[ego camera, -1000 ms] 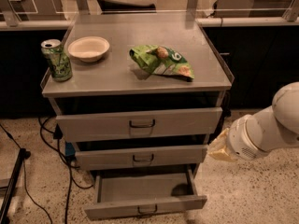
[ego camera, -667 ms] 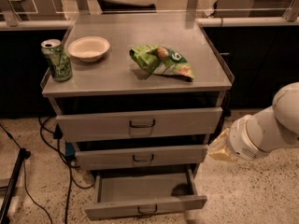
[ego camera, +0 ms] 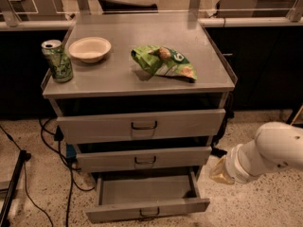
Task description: Close bottom drawer
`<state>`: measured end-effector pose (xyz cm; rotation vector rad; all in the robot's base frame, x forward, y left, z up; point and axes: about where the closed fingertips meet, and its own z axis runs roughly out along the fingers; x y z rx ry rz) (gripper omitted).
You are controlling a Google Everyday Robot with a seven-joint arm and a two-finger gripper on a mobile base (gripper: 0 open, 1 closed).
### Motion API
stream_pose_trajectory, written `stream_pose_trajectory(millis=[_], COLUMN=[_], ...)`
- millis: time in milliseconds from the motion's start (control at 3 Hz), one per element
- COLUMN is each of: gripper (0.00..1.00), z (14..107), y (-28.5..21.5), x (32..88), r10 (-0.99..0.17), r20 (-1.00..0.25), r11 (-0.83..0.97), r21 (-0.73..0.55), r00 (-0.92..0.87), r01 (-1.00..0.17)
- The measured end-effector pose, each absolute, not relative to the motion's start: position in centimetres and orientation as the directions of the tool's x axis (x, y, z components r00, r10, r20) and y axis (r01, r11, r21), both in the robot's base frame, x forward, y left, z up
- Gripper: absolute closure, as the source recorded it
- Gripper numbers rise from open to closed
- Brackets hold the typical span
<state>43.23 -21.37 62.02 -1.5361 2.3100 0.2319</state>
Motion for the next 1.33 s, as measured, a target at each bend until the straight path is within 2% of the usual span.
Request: stream_pose_trajectory(millis=[667, 1000, 1333], gripper=[1.00, 1.00, 1.00], z=[42.6, 40.8, 37.5], y=[-21.0, -20.3, -20.9], x=[39.9, 38.7, 38.7], r10=[-0.798, -0.790, -0.809], r20=[-0.429, -0.428, -0.422], r11=[0.417, 0.413, 0.388], r21=[0.112, 0.157, 0.140], r00=[-0.422, -0.439, -0.409], r01=[-0.902, -0.897, -0.911])
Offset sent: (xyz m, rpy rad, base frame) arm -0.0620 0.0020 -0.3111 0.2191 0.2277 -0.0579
